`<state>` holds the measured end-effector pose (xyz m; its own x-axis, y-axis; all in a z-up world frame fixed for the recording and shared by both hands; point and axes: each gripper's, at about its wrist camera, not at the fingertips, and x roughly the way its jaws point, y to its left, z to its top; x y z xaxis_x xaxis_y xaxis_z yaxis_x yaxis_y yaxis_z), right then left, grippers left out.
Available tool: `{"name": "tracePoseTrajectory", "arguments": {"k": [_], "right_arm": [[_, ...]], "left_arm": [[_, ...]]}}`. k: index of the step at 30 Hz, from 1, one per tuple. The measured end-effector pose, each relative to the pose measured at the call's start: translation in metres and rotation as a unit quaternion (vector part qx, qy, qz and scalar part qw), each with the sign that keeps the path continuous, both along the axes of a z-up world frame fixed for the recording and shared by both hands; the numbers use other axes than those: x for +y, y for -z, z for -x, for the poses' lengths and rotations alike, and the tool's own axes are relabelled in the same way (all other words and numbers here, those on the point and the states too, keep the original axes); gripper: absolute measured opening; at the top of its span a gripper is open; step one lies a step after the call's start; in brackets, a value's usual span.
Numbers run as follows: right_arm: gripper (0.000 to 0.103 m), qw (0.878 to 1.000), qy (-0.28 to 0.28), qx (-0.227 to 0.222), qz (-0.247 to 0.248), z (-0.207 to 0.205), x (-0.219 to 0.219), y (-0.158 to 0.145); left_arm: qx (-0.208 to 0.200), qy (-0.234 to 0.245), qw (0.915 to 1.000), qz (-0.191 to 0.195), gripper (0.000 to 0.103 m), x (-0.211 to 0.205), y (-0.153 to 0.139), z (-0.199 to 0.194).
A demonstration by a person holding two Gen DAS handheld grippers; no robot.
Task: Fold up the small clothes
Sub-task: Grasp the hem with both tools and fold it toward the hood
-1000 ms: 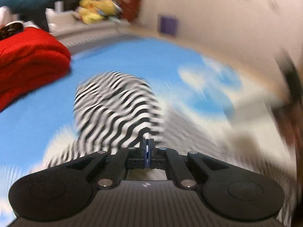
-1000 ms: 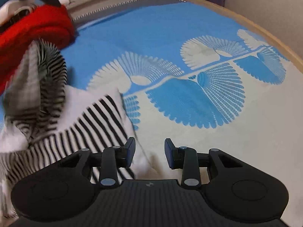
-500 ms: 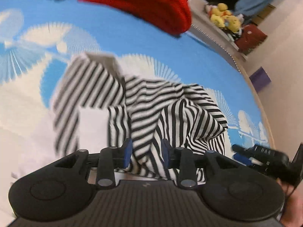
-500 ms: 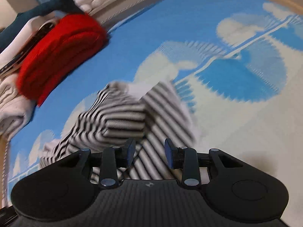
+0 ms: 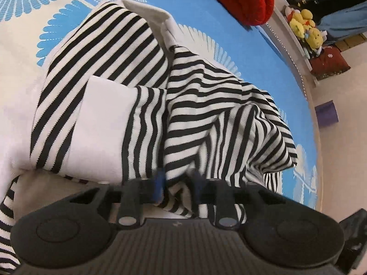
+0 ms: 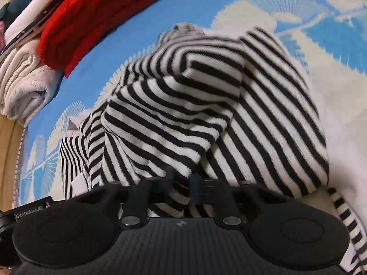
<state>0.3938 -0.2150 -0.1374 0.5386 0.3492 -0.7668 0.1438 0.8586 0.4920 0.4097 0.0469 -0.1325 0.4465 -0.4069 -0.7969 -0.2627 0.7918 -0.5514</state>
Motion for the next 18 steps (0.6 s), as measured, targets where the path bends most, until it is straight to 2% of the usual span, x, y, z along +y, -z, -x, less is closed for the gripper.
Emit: {"name": "tracePoseTrajectory", "arguments": {"k": [1, 4, 7, 9, 10, 11, 12, 14, 15, 16, 18], "right_arm": [[0.009, 1.0, -0.006, -0.017, -0.004, 0.003, 0.001, -0.007], [0.009, 0.996, -0.048, -0.069, -0.041, 0.012, 0.001, -0.034], [0.009, 0.981, -0.148, -0.098, -0.082, 0.026, 0.013, -0.055], [0.011, 0.964, -0.235, -0.088, -0.083, 0.036, 0.027, -0.059], [0.013, 0.963, -0.253, -0.064, -0.07, 0.038, 0.032, -0.055], [0.013, 0.965, -0.252, -0.043, -0.057, 0.038, 0.033, -0.049], [0.02, 0.97, -0.239, -0.026, -0.041, 0.038, 0.031, -0.043], [0.023, 0.98, -0.198, -0.011, -0.019, 0.033, 0.019, -0.037], [0.029, 0.984, -0.177, -0.015, -0.018, 0.03, 0.011, -0.038], [0.042, 0.989, -0.144, -0.023, -0.02, 0.027, 0.0, -0.041], [0.052, 0.997, -0.069, -0.037, -0.02, 0.021, -0.02, -0.044]], "left_arm": [[-0.01, 0.006, 0.9999, -0.001, 0.004, -0.001, -0.005, 0.001], [-0.063, 0.0, 0.9978, -0.021, 0.003, 0.006, -0.033, 0.007], [-0.134, -0.028, 0.99, -0.034, 0.0, 0.025, -0.067, 0.014], [-0.154, -0.038, 0.9865, -0.039, 0.001, 0.04, -0.081, 0.018], [-0.142, -0.036, 0.9884, -0.038, 0.001, 0.045, -0.08, 0.018], [-0.119, -0.031, 0.9916, -0.04, 0.001, 0.049, -0.076, 0.017], [-0.093, -0.03, 0.9939, -0.05, 0.001, 0.052, -0.07, 0.016], [-0.07, -0.055, 0.9941, -0.062, 0.005, 0.061, -0.059, 0.019], [-0.06, -0.064, 0.9948, -0.051, 0.012, 0.065, -0.055, 0.019], [-0.055, -0.069, 0.9955, -0.034, 0.016, 0.068, -0.054, 0.019], [-0.052, -0.071, 0.9961, 0.002, 0.036, 0.071, -0.05, 0.018]]}}
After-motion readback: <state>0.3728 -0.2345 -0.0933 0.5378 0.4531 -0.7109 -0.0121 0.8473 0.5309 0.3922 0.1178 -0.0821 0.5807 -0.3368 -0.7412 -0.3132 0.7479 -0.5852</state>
